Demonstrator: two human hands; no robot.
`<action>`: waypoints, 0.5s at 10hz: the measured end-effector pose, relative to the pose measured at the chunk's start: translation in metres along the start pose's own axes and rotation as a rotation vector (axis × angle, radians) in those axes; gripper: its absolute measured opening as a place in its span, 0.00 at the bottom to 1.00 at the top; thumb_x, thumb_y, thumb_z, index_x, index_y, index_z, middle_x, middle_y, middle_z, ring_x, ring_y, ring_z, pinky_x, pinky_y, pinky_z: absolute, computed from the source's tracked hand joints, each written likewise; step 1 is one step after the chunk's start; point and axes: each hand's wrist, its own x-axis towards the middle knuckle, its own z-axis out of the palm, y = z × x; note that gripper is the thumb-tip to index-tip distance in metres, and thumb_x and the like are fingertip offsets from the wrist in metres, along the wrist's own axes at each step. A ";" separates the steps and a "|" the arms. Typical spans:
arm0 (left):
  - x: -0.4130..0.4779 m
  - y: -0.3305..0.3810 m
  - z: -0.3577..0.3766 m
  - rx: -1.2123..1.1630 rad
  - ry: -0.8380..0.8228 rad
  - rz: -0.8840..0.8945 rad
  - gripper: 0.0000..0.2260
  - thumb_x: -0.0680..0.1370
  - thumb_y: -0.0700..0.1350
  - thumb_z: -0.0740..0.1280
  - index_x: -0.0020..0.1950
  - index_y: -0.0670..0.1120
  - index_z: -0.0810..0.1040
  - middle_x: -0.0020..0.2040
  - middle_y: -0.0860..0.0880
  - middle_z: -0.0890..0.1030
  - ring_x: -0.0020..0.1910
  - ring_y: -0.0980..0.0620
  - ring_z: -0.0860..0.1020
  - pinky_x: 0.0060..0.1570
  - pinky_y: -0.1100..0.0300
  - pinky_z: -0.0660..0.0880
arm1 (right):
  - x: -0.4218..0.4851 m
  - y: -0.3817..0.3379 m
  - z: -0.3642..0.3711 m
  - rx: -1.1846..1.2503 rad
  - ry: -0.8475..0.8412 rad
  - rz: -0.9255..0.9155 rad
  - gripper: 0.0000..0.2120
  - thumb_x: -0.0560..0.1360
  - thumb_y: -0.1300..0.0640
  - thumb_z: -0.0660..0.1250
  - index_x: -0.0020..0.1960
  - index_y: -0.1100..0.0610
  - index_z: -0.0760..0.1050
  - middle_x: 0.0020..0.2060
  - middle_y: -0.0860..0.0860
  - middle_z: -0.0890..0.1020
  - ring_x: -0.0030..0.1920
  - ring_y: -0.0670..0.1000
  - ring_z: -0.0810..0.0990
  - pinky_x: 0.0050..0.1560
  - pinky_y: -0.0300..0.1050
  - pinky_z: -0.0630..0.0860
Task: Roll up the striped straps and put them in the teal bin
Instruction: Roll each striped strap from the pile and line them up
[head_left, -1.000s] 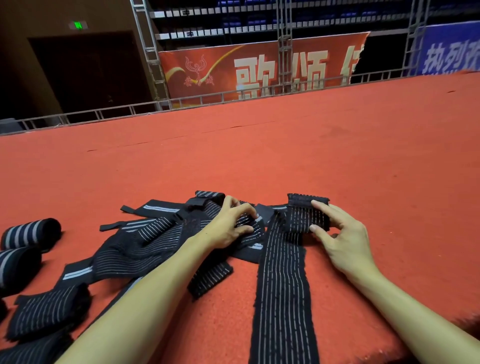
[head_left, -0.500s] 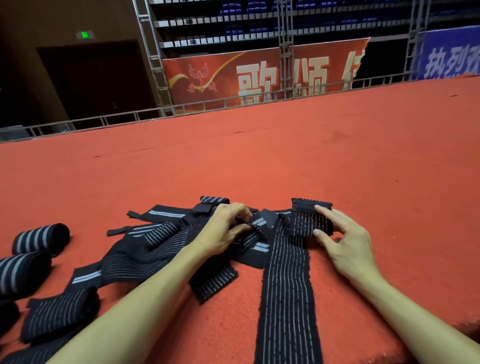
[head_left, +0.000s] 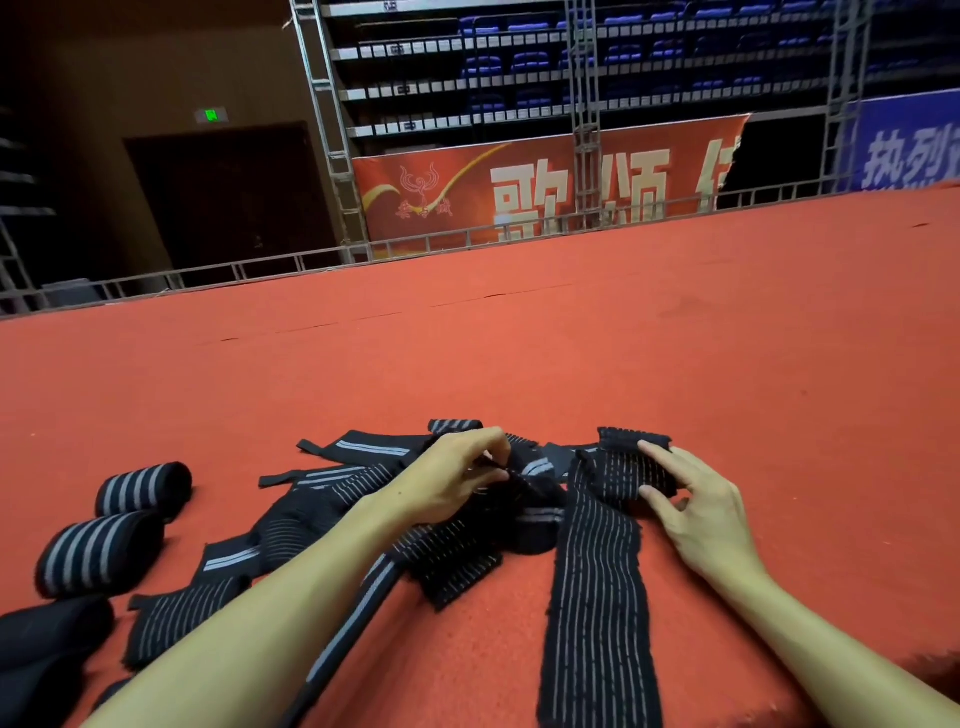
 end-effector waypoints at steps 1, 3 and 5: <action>-0.005 0.006 -0.007 -0.034 0.029 -0.052 0.06 0.80 0.38 0.67 0.48 0.46 0.72 0.42 0.52 0.79 0.40 0.60 0.76 0.43 0.68 0.70 | -0.003 -0.004 0.008 -0.152 0.097 -0.004 0.26 0.71 0.67 0.75 0.67 0.51 0.78 0.64 0.57 0.79 0.63 0.56 0.78 0.65 0.50 0.74; -0.014 0.001 -0.033 -0.157 0.139 -0.138 0.07 0.81 0.40 0.65 0.48 0.47 0.68 0.41 0.46 0.77 0.38 0.53 0.70 0.41 0.65 0.68 | 0.012 0.017 0.017 -0.136 0.150 -0.005 0.26 0.70 0.68 0.76 0.66 0.53 0.78 0.63 0.59 0.80 0.65 0.55 0.77 0.64 0.57 0.76; -0.015 0.011 -0.045 -0.202 0.151 -0.133 0.08 0.80 0.40 0.67 0.45 0.48 0.69 0.38 0.53 0.75 0.34 0.59 0.69 0.39 0.65 0.68 | 0.025 0.002 0.009 -0.024 0.238 -0.007 0.26 0.69 0.69 0.76 0.64 0.53 0.79 0.58 0.56 0.82 0.59 0.50 0.80 0.61 0.46 0.76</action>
